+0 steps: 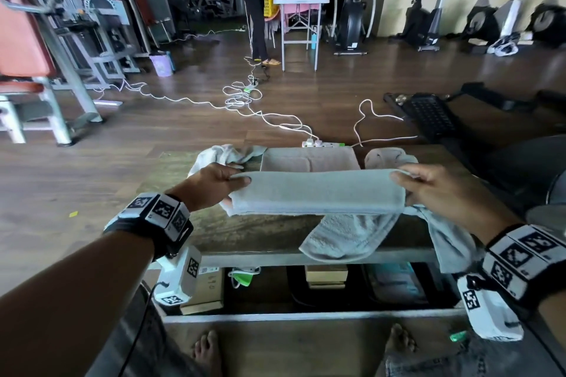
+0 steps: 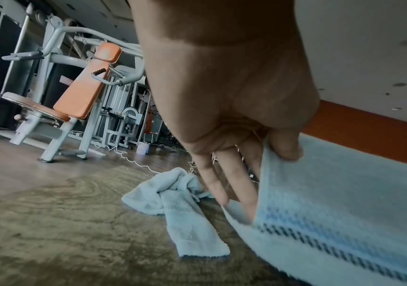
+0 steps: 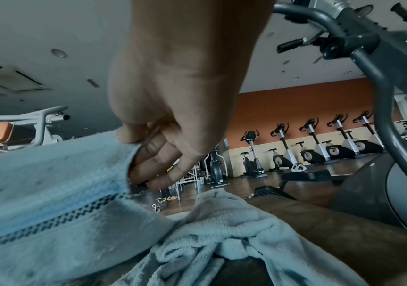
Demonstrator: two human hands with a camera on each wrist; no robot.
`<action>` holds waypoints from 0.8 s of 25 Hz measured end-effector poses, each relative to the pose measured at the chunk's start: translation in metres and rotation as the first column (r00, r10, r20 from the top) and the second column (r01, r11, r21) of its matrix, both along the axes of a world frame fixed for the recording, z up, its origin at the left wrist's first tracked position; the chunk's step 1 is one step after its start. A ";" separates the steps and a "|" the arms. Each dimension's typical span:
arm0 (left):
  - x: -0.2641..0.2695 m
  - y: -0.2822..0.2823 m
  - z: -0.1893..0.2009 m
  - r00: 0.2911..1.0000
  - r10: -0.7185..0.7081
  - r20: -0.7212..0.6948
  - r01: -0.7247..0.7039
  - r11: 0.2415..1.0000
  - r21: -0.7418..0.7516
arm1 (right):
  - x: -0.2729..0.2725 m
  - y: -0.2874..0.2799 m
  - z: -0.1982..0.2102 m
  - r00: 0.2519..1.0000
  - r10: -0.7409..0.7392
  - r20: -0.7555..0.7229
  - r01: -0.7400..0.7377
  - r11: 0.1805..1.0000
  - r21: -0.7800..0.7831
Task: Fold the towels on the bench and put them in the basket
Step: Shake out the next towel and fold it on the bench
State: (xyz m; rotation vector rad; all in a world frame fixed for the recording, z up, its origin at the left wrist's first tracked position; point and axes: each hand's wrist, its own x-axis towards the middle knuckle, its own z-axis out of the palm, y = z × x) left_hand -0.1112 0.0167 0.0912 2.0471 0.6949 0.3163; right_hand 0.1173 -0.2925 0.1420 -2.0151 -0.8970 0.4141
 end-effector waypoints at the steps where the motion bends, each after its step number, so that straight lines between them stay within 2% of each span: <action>1: -0.006 -0.007 0.005 0.999 0.000 -0.035 -0.002 0.998 -0.064 | -0.002 -0.006 -0.002 0.999 0.017 -0.045 -0.018 1.000 -0.008; 3: -0.020 -0.018 0.016 0.989 -0.041 -0.140 0.017 0.985 -0.171 | -0.005 -0.017 -0.005 0.987 0.040 -0.153 -0.048 0.997 -0.054; 5: -0.030 -0.029 0.028 0.959 -0.154 -0.237 0.095 0.966 -0.242 | 0.001 -0.023 -0.009 0.946 0.082 -0.313 -0.116 0.989 -0.092; 7: -0.039 -0.036 0.031 0.943 -0.204 -0.263 0.119 0.944 -0.307 | 0.007 -0.027 -0.012 0.925 0.094 -0.367 -0.143 0.984 -0.110; 10: -0.038 -0.035 0.025 0.970 -0.132 -0.206 0.068 0.953 -0.294 | 0.015 -0.023 -0.014 0.934 0.080 -0.349 -0.120 0.988 -0.095; 14: -0.013 -0.025 0.008 0.992 0.120 -0.046 -0.128 0.961 -0.247 | 0.021 -0.003 -0.016 0.962 -0.009 -0.272 -0.003 0.999 -0.043; 17: 0.017 -0.003 -0.008 0.978 0.207 0.031 -0.203 0.975 -0.094 | 0.037 0.025 -0.022 0.978 -0.075 -0.193 0.069 0.997 -0.037; 20: 0.048 0.024 -0.019 0.968 0.240 0.078 -0.243 0.970 0.033 | 0.062 0.058 -0.027 0.994 -0.108 -0.028 0.106 0.992 -0.072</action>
